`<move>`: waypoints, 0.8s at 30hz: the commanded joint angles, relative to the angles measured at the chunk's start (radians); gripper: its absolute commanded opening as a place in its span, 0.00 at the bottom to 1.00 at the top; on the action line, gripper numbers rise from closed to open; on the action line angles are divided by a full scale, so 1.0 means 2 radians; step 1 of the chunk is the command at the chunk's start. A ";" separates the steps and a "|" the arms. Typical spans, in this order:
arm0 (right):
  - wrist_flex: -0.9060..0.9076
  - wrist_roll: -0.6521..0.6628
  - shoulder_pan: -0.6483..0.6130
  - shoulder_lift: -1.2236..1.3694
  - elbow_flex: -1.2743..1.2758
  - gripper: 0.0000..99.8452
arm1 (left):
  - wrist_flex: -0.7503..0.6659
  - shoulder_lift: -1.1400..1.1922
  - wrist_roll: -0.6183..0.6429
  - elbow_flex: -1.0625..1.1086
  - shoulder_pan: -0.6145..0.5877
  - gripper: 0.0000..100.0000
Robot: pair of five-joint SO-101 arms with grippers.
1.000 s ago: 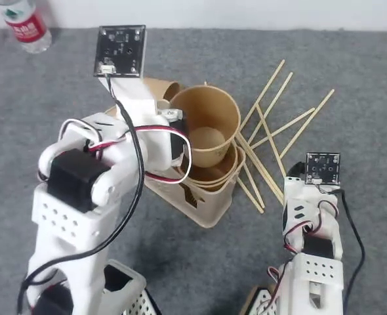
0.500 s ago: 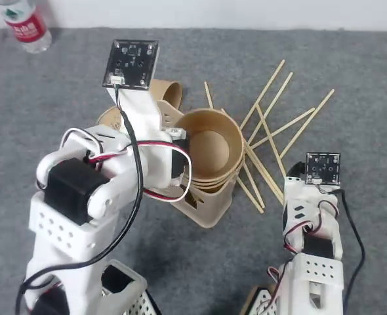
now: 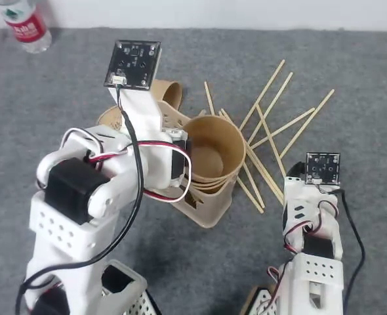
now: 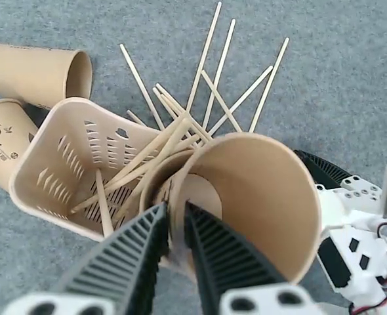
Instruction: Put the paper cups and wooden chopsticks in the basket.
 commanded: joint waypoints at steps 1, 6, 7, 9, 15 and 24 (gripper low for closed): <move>-0.012 0.006 -0.004 -0.010 -0.005 0.01 | 0.010 -0.007 -0.026 0.012 -0.005 0.05; -0.012 0.006 -0.004 -0.010 -0.005 0.01 | 0.010 -0.007 -0.027 0.029 -0.005 0.19; -0.012 0.006 -0.004 -0.010 -0.005 0.01 | 0.010 -0.006 -0.027 0.030 -0.005 0.20; -0.012 0.006 -0.004 -0.010 -0.005 0.01 | 0.009 -0.006 -0.027 0.035 -0.005 0.20; -0.012 0.006 -0.004 -0.010 -0.005 0.01 | -0.003 -0.006 -0.030 0.081 -0.005 0.20; -0.012 0.006 -0.004 -0.010 -0.005 0.01 | -0.084 -0.006 -0.065 0.217 -0.006 0.20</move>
